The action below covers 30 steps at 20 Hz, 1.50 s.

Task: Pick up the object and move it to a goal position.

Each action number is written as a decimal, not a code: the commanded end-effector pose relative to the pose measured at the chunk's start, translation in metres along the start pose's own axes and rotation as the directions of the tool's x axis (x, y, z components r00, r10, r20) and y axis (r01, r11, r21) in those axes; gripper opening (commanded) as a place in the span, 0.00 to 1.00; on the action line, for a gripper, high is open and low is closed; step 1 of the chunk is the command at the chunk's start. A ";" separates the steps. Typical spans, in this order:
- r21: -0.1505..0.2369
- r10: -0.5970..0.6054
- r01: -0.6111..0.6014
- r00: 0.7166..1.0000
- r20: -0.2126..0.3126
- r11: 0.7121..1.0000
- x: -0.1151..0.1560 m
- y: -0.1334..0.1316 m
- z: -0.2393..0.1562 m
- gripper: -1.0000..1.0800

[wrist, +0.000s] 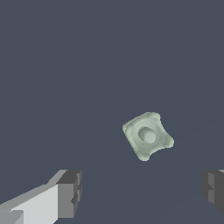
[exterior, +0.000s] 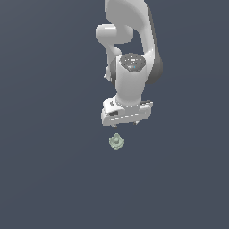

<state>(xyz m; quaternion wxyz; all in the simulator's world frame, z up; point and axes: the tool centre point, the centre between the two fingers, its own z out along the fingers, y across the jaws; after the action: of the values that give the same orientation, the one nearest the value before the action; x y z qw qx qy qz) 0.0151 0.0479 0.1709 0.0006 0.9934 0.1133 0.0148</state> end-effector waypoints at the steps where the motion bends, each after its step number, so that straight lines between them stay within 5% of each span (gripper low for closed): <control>1: -0.001 -0.048 0.048 0.999 0.004 0.999 0.001 0.004 0.008 0.96; 17: 0.011 -0.395 0.395 0.918 0.022 0.919 0.008 0.033 0.066 0.96; 30: 0.018 -0.474 0.473 0.880 0.024 0.881 0.008 0.040 0.081 0.96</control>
<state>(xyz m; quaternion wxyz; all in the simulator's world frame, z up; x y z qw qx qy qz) 0.0343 0.0108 0.0900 0.0000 0.9358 0.3525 -0.0003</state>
